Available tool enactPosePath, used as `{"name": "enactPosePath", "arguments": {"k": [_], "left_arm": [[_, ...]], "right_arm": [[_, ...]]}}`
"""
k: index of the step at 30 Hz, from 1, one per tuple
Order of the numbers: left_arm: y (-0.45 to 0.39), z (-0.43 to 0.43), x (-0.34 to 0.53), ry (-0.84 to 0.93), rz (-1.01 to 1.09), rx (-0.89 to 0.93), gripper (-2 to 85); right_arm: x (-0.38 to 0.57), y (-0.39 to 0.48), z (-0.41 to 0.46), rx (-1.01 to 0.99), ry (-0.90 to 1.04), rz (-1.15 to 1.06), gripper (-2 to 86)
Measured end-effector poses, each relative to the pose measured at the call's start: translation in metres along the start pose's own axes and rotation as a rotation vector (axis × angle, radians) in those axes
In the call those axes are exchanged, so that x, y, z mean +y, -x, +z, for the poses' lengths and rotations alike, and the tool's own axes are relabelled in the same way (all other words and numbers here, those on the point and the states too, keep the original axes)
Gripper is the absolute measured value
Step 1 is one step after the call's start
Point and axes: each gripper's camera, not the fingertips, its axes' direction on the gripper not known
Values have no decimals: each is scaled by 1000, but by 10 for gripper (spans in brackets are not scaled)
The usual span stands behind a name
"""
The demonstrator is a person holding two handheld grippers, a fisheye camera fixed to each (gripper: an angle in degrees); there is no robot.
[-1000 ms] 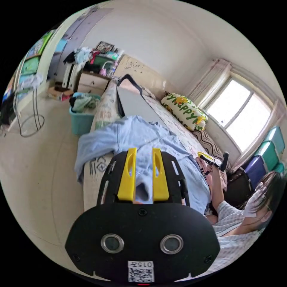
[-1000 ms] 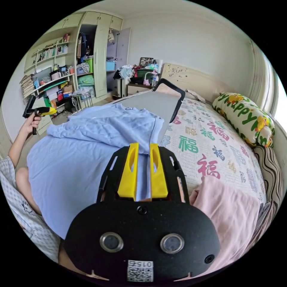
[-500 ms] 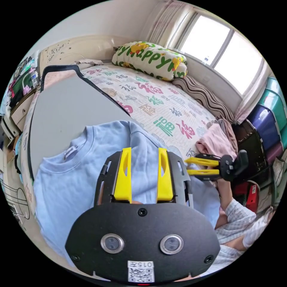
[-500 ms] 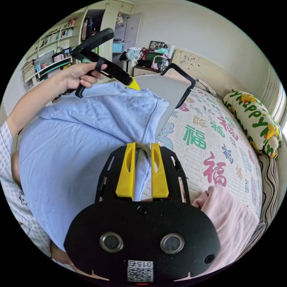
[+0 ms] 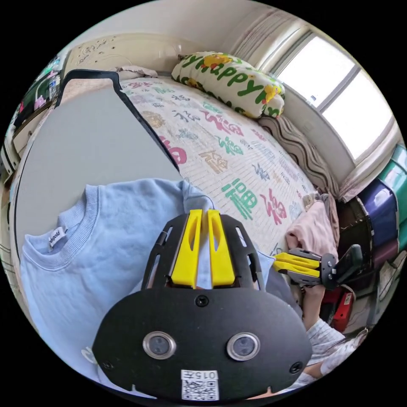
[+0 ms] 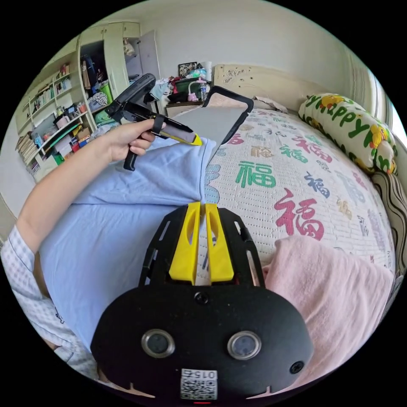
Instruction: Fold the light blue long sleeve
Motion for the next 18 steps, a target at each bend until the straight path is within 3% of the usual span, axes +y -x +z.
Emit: {"name": "enactPosePath", "arguments": {"k": [4,7,12,15,18], "left_arm": [[-7,-23,-2,44,66,21,55],[-12,-88,25,48,139,1,82],[-38,-224,187,-43,259,-139,99],[-46,-277,298,-122,256,-201,102],[-41,-298,378,-74,214,-296,112]], "right_arm": [[4,8,4,52,27,-32,38],[10,0,-1,8,3,1,53],[23,-7,-14,-60,-46,47,65],[31,-1,-27,15,-94,81,52],[42,2,-49,58,-166,171,50]]}}
